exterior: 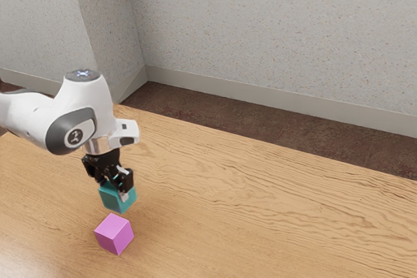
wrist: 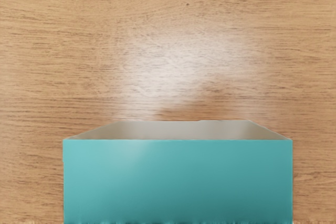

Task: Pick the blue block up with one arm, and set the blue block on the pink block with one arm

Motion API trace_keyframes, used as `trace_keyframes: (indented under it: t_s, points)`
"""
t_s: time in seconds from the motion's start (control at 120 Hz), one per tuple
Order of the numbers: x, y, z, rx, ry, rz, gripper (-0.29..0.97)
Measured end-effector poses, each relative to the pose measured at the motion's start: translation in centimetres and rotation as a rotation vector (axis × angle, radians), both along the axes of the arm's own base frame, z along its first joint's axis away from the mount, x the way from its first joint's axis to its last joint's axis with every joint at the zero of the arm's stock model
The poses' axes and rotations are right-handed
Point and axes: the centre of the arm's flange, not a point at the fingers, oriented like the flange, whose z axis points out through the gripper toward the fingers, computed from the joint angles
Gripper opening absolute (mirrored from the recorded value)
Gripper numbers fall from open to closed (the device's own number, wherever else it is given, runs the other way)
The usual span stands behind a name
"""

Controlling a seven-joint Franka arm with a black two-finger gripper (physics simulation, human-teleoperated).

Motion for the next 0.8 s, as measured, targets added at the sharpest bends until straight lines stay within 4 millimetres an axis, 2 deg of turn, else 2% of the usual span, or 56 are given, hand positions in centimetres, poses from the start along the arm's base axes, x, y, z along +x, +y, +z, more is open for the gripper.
trace_keyframes:
  t_s: [0.425, 0.8]
  points:
    - [-4.2, -0.1, 0.1, 0.002, -0.004, 0.004, 0.28]
    - [-5.7, -1.3, 0.2, 0.001, -0.011, -0.009, 0.28]
